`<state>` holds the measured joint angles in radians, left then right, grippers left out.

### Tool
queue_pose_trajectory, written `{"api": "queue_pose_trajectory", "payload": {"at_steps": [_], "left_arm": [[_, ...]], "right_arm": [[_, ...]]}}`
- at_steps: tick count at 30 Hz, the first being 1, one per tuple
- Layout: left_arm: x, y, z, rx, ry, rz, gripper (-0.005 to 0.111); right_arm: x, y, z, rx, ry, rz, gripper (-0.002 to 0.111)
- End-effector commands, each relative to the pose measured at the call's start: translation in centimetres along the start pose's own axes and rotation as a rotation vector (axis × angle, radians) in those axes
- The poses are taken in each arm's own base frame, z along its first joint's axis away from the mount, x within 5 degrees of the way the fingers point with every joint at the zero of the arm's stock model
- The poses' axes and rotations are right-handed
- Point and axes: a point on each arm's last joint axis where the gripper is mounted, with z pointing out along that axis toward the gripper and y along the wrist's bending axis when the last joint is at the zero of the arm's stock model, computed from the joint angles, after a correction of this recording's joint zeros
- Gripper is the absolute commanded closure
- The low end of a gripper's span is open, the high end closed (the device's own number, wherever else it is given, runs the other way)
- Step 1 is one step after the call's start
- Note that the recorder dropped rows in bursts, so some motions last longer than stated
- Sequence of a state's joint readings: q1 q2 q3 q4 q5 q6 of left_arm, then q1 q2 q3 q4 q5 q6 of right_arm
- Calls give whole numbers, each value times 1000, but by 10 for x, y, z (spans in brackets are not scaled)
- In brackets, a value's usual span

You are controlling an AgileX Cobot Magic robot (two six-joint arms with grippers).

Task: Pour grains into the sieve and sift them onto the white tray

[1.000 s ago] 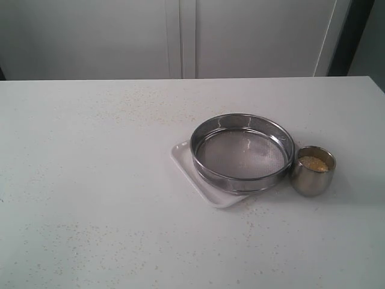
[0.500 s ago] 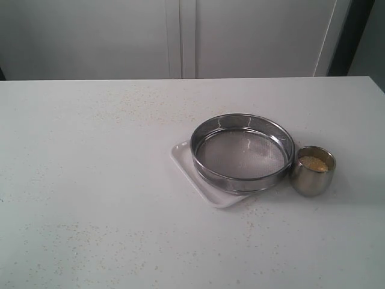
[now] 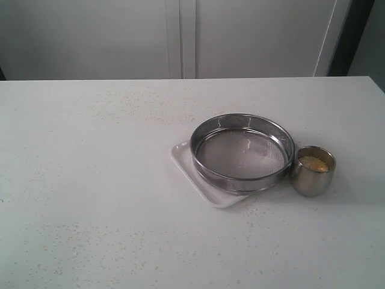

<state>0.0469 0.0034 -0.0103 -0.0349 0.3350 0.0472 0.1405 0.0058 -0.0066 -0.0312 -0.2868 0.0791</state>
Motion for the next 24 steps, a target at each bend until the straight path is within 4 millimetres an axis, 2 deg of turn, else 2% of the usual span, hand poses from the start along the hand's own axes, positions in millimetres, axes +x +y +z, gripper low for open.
{"api": "queue_pose_trajectory", "payload": {"at_steps": [1,17,24], "left_arm": [[4,0,1,3,21,0,107],[4,0,1,3,21,0,107],[4,0,1,3,21,0,107]], "right_arm": [[1,0,-1,-5,-11,2,108],[-1,0,-1,-7,-27,0,108],[-30,1,4,-3,-66,-15,108]]}}
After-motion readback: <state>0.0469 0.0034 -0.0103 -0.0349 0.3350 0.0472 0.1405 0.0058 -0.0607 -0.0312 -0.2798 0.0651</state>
